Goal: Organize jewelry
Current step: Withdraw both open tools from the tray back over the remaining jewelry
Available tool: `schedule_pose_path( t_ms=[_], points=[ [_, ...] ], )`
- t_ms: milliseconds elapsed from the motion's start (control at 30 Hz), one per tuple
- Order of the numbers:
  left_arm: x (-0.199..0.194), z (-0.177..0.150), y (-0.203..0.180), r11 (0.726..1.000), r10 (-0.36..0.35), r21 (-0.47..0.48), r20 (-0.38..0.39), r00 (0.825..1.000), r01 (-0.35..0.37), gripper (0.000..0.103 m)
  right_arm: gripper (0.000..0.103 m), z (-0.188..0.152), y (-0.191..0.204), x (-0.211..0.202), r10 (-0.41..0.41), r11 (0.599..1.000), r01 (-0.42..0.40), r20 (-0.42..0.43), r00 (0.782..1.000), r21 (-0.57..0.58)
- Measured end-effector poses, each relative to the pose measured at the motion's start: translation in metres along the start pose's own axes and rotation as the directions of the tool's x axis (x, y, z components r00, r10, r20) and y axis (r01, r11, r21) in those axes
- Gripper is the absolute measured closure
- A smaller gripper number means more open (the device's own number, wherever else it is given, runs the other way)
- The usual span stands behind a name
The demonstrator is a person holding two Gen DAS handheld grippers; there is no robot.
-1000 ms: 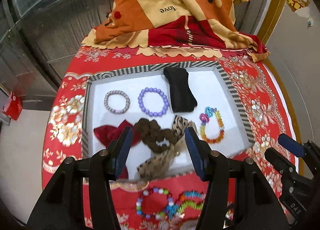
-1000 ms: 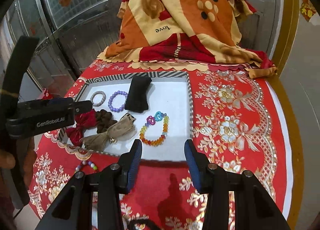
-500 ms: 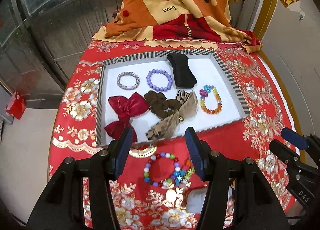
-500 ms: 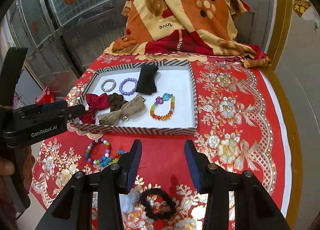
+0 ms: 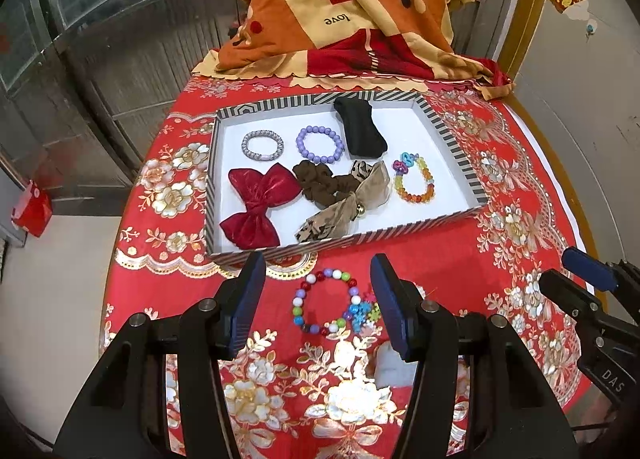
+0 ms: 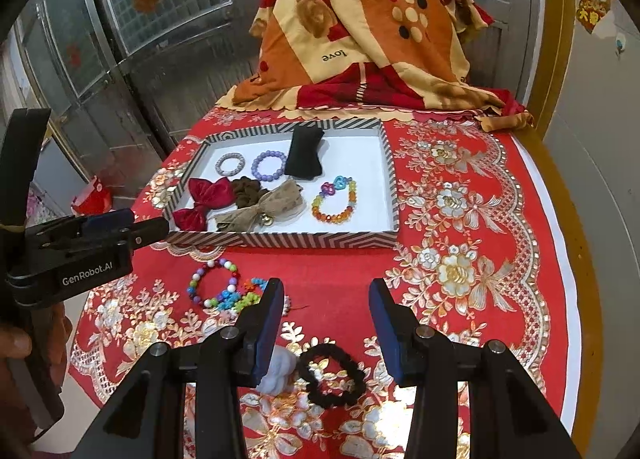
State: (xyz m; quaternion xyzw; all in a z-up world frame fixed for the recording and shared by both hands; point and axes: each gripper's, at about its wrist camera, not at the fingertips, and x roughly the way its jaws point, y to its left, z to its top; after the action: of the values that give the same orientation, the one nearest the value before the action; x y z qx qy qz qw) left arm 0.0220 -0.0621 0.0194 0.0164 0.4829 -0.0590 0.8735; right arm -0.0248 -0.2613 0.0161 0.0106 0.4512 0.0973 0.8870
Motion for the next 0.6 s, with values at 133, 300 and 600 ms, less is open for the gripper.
schedule_pose_path(
  t_ms=[133,300,600],
  points=[
    [-0.005,-0.005,0.002,1.0,-0.003,-0.003,0.003,1.0,0.003,0.049,0.061,-0.004,0.006,-0.005,-0.005,1.0,0.005,0.003,1.0,-0.008],
    [-0.01,-0.01,0.003,1.0,-0.015,-0.007,0.006,1.0,0.015,0.049,0.061,-0.006,0.008,-0.01,-0.019,1.0,0.019,0.007,1.0,-0.005],
    [-0.011,-0.014,0.002,1.0,-0.019,-0.004,0.002,1.0,0.019,0.049,0.06,-0.007,0.01,-0.013,-0.034,0.999,0.034,-0.001,0.999,0.014]
  ],
)
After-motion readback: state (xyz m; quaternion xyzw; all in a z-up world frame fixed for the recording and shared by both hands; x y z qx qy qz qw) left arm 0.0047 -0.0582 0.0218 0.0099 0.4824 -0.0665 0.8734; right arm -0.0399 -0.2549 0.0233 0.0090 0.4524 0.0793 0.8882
